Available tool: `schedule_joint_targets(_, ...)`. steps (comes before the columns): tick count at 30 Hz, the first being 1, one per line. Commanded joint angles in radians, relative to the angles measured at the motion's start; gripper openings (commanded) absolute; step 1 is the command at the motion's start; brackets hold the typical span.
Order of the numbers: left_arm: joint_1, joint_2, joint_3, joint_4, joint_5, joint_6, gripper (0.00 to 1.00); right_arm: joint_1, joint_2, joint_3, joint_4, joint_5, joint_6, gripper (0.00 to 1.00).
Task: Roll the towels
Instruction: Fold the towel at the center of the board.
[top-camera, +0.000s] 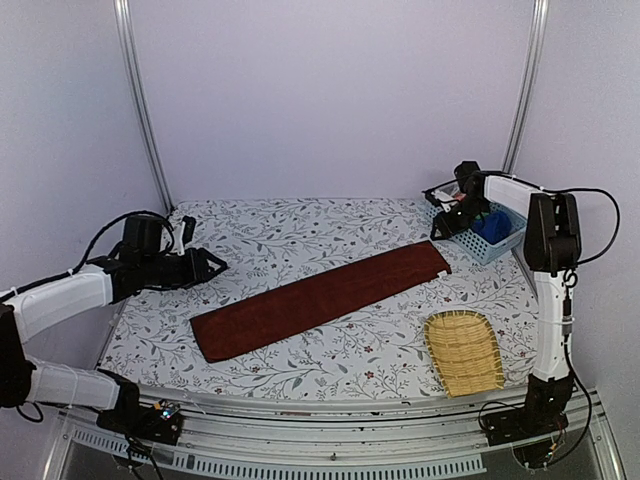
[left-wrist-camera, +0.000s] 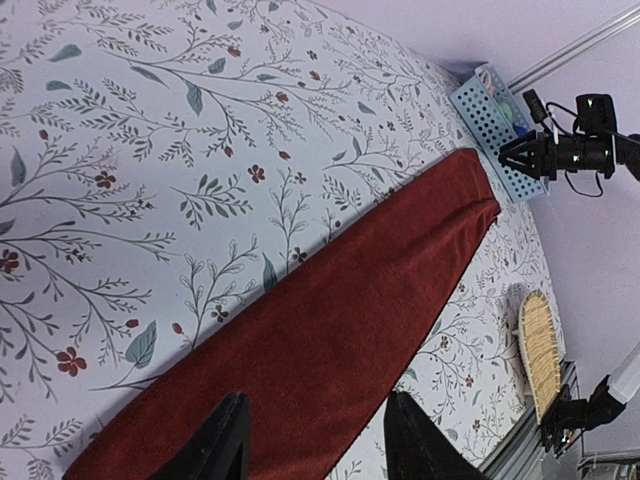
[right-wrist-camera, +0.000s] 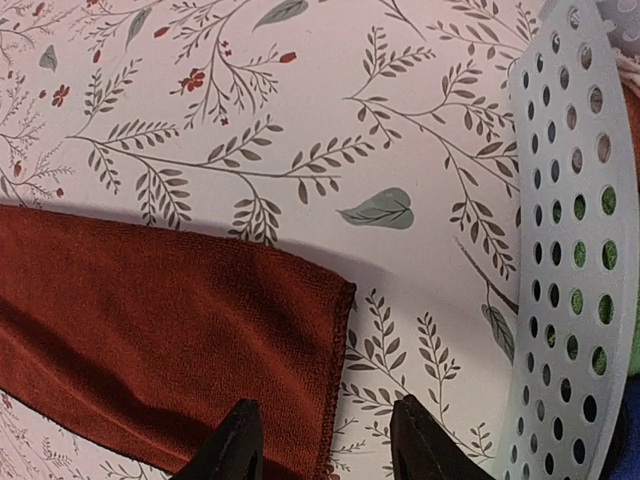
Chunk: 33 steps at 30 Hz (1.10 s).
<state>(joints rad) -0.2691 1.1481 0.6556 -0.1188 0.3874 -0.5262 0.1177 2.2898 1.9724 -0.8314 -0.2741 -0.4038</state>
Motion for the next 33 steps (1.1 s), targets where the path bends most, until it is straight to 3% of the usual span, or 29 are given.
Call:
schedule_joint_targets(1,-0.035,0.031,-0.008,-0.033,0.0,0.025,0.47,0.003,0.037,0.017,-0.038,0.071,0.039,0.46)
schedule_joint_targets(19,-0.081,0.074,-0.028,-0.045,-0.064,0.009,0.47,0.035,0.179,-0.011,-0.087,0.045,0.015,0.53)
schedule_joint_targets(24,-0.083,0.075,-0.028,-0.053,-0.08,0.005,0.47,0.097,0.158,-0.09,-0.04,0.136,0.01,0.5)
schedule_joint_targets(33,-0.082,0.075,-0.026,-0.079,-0.099,0.012,0.47,0.102,0.177,-0.14,-0.022,0.276,0.032,0.33)
